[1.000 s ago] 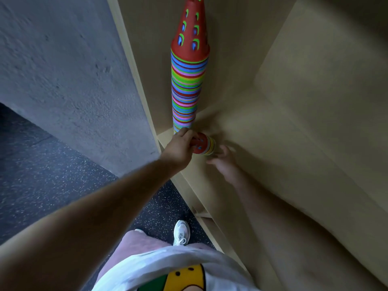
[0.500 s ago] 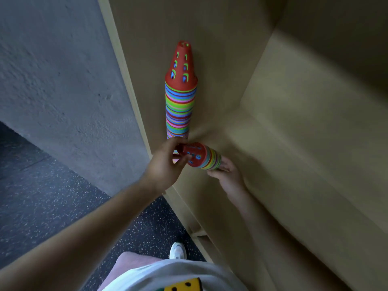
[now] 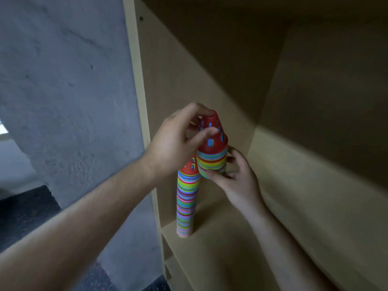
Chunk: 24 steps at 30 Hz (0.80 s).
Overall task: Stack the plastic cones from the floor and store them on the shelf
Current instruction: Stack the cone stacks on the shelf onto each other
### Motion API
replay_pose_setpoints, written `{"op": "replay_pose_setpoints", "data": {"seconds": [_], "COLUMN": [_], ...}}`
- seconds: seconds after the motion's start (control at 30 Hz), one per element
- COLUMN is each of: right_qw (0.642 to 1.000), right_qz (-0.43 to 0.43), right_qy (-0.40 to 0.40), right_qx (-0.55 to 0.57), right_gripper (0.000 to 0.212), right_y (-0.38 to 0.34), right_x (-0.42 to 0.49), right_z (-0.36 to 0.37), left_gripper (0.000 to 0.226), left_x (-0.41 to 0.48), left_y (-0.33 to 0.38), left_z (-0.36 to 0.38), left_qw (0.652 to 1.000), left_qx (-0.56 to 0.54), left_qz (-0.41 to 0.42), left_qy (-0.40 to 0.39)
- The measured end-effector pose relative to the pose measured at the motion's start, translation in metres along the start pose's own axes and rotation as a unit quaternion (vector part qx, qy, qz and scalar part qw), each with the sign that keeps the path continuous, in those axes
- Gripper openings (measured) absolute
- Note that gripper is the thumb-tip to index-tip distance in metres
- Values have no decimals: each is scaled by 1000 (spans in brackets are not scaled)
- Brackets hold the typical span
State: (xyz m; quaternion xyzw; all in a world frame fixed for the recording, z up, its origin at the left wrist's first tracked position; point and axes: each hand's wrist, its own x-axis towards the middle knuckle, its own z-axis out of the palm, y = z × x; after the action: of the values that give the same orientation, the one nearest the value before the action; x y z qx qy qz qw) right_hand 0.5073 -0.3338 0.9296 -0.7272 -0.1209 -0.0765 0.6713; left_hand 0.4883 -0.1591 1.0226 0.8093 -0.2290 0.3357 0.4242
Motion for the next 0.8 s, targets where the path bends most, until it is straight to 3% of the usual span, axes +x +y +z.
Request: {"op": "replay_pose_setpoints", "data": {"seconds": [0.23, 0.5, 0.6, 0.8], "right_qw": [999, 997, 989, 977], "right_qz": [-31, 25, 43, 23], "right_qy": [-14, -32, -32, -25], "right_qx": [21, -72, -137, -211], "right_gripper": [55, 47, 46, 49], "right_y": [-38, 8, 34, 34], "right_x": [44, 60, 50, 44], "right_z": [22, 41, 48, 52], "left_gripper": [32, 30, 45, 61], "left_x": [68, 51, 25, 18], "left_y": [7, -42, -64, -77], "left_z": [-22, -11, 3, 5], "left_qw": [998, 994, 988, 988], "left_qx": [53, 42, 21, 44], "left_qz": [17, -92, -121, -117], "left_qy": [-21, -48, -93, -90]}}
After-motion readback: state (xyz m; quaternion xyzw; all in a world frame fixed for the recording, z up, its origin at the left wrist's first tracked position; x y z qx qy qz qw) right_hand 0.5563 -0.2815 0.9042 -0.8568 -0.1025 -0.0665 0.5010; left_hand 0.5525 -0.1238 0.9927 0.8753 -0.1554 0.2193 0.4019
